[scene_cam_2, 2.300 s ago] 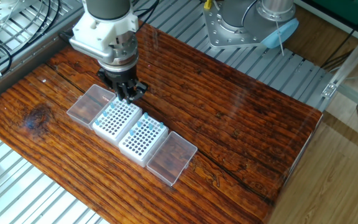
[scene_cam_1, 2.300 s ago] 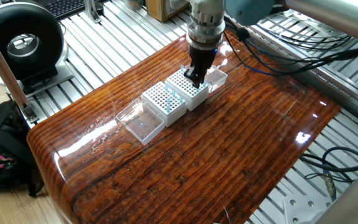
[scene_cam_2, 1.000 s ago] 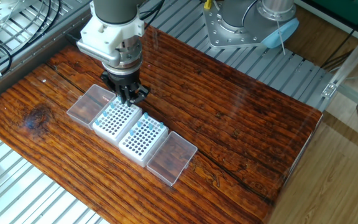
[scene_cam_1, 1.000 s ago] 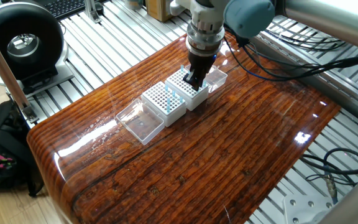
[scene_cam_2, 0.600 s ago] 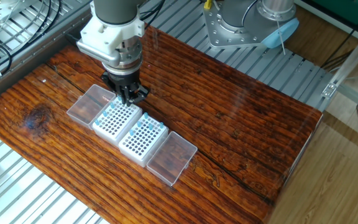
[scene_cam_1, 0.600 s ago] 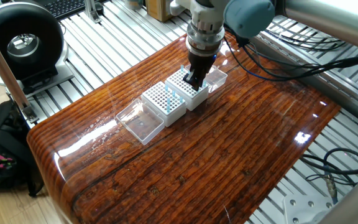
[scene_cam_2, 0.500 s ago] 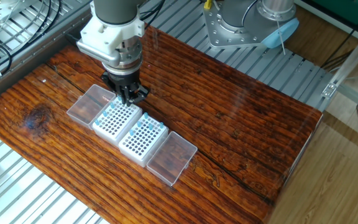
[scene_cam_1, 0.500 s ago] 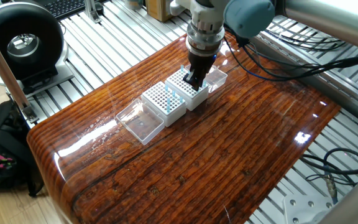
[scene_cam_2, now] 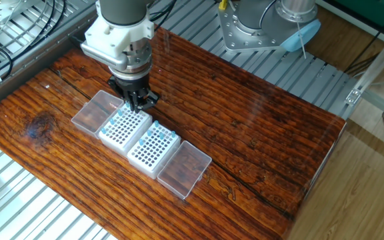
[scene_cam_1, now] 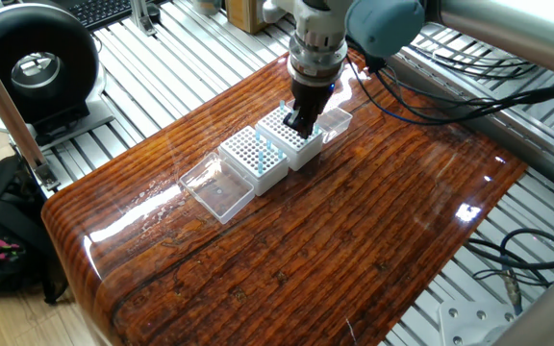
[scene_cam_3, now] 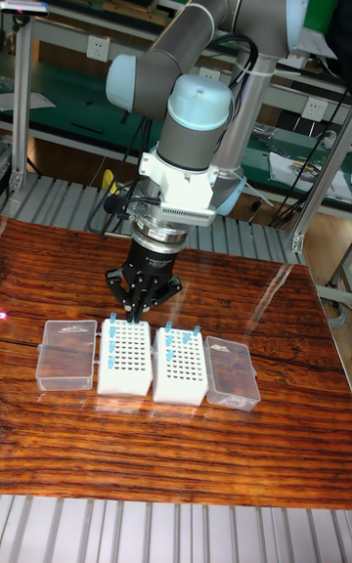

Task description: Transfer all medium pipette tips from one holder to another

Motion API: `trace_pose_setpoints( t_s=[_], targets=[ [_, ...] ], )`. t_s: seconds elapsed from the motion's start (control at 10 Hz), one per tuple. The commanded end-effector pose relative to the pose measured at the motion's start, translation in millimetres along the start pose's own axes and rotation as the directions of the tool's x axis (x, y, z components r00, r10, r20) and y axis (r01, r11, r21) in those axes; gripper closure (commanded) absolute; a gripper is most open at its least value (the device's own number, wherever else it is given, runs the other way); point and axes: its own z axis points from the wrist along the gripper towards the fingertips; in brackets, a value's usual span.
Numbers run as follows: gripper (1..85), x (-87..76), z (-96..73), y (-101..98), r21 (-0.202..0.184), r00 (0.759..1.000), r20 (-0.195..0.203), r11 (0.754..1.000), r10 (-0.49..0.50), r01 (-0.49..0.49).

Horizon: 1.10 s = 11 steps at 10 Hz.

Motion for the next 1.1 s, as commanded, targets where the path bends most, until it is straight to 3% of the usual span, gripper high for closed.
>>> trace_pose_setpoints(
  t_s=[0.0, 0.5, 0.7, 1.0],
  targets=[
    [72.3, -12.0, -16.2, 1.4, -0.020, 1.000, -0.002, 1.000, 0.007, -0.007],
    [72.3, -26.8, -42.9, 7.8, -0.041, 1.000, -0.016, 0.999, 0.015, -0.016],
    [72.3, -30.0, -55.5, 4.9, -0.014, 1.000, -0.021, 1.000, 0.010, -0.010],
    [72.3, -35.4, -76.0, 12.4, -0.006, 0.999, -0.034, 1.000, 0.017, -0.017]
  ],
)
